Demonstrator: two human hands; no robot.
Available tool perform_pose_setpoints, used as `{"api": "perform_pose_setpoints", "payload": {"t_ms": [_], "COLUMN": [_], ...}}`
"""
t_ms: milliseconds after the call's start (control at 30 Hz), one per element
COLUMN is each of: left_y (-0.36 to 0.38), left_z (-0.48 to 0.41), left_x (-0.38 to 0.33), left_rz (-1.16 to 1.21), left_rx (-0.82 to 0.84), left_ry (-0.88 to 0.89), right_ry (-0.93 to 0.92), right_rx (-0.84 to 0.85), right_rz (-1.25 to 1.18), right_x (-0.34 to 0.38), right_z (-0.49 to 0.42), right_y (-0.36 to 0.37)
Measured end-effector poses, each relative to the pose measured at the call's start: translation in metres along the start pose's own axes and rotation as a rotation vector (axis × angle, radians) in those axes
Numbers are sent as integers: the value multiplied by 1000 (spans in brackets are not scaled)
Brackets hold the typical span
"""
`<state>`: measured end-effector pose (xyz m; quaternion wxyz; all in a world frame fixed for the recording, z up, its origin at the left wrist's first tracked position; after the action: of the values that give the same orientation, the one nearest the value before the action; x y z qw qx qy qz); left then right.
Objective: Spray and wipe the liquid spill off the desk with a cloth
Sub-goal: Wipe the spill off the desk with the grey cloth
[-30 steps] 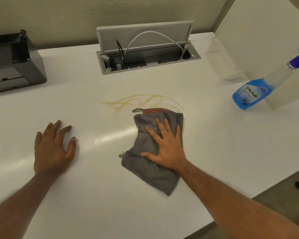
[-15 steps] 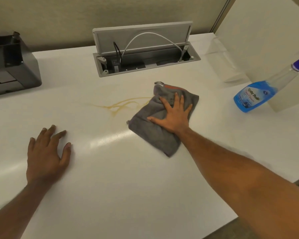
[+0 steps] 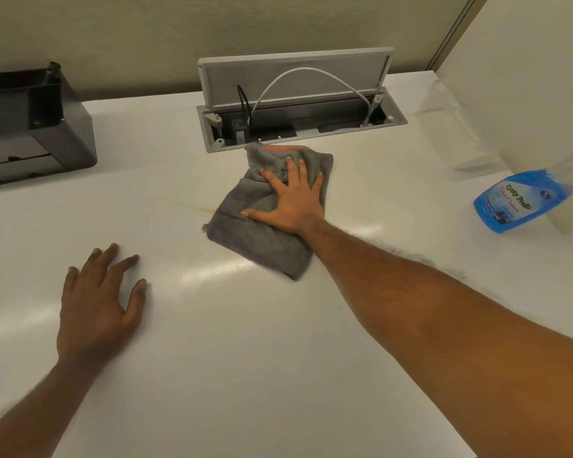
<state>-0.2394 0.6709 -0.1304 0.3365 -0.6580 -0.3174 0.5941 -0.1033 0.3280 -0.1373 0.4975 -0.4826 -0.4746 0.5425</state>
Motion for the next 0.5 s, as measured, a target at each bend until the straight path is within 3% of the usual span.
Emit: {"api": "perform_pose_setpoints", "payload": {"t_ms": [300,500], "left_y": [-4,-6], "left_z": [-1,0], "left_x": [-8,-5], "left_rz": [5,69], "left_rx": [-4,-20], "left_ry": [-2,-23], "right_ry": [-218,-385], "right_rx": [-11,-33], "right_rz": [12,12], "right_x": [95,132], "right_z": [0,49], "right_y": [-4,0]}}
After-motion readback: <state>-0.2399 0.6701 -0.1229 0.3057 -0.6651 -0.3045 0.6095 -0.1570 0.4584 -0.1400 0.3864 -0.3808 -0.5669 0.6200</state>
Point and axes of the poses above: each hand's wrist, its own z-axis away from the middle knuckle, its own y-axis out of the palm, x = y × z, the point moved 2 cm from there along -z, towards the middle knuckle, and after that the axes turned 15 degrees about z, right-handed, at the moved point
